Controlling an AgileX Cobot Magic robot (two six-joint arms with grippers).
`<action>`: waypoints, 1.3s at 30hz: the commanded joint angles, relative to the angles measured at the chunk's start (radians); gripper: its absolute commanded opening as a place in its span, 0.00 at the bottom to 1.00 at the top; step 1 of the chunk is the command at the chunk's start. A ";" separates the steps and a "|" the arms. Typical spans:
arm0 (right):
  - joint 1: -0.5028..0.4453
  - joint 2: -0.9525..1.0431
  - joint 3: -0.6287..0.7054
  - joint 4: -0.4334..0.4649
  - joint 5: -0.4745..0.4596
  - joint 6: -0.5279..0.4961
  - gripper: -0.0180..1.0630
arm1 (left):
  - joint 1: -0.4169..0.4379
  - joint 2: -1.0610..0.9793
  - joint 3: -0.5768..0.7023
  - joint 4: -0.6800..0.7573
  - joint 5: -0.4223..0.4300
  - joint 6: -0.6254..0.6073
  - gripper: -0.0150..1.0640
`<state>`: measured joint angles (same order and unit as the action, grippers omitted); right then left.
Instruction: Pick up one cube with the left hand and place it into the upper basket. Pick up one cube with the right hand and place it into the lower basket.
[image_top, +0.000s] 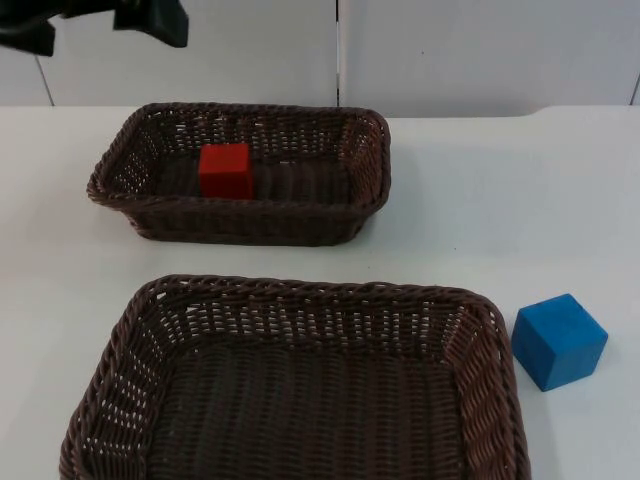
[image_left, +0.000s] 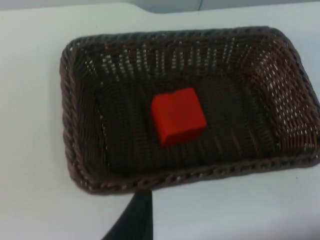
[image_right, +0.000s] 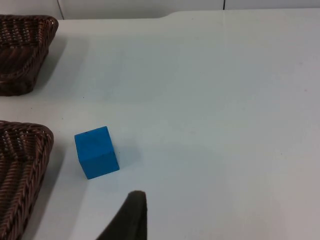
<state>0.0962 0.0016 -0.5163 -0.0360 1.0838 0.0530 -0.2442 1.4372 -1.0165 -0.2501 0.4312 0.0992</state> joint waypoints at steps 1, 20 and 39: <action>-0.003 -0.002 -0.001 -0.003 -0.006 -0.003 0.98 | -0.005 -0.065 0.040 0.003 -0.010 0.000 0.99; -0.003 -0.002 -0.001 -0.003 -0.006 -0.003 0.98 | -0.005 -0.453 0.238 0.008 0.081 -0.002 0.99; -0.003 -0.002 -0.001 -0.003 -0.006 -0.003 0.98 | -0.005 -0.673 0.244 0.036 0.249 -0.002 0.99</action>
<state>0.0962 0.0016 -0.5163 -0.0360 1.0838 0.0505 -0.2442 0.7741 -0.7782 -0.2231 0.6740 0.0992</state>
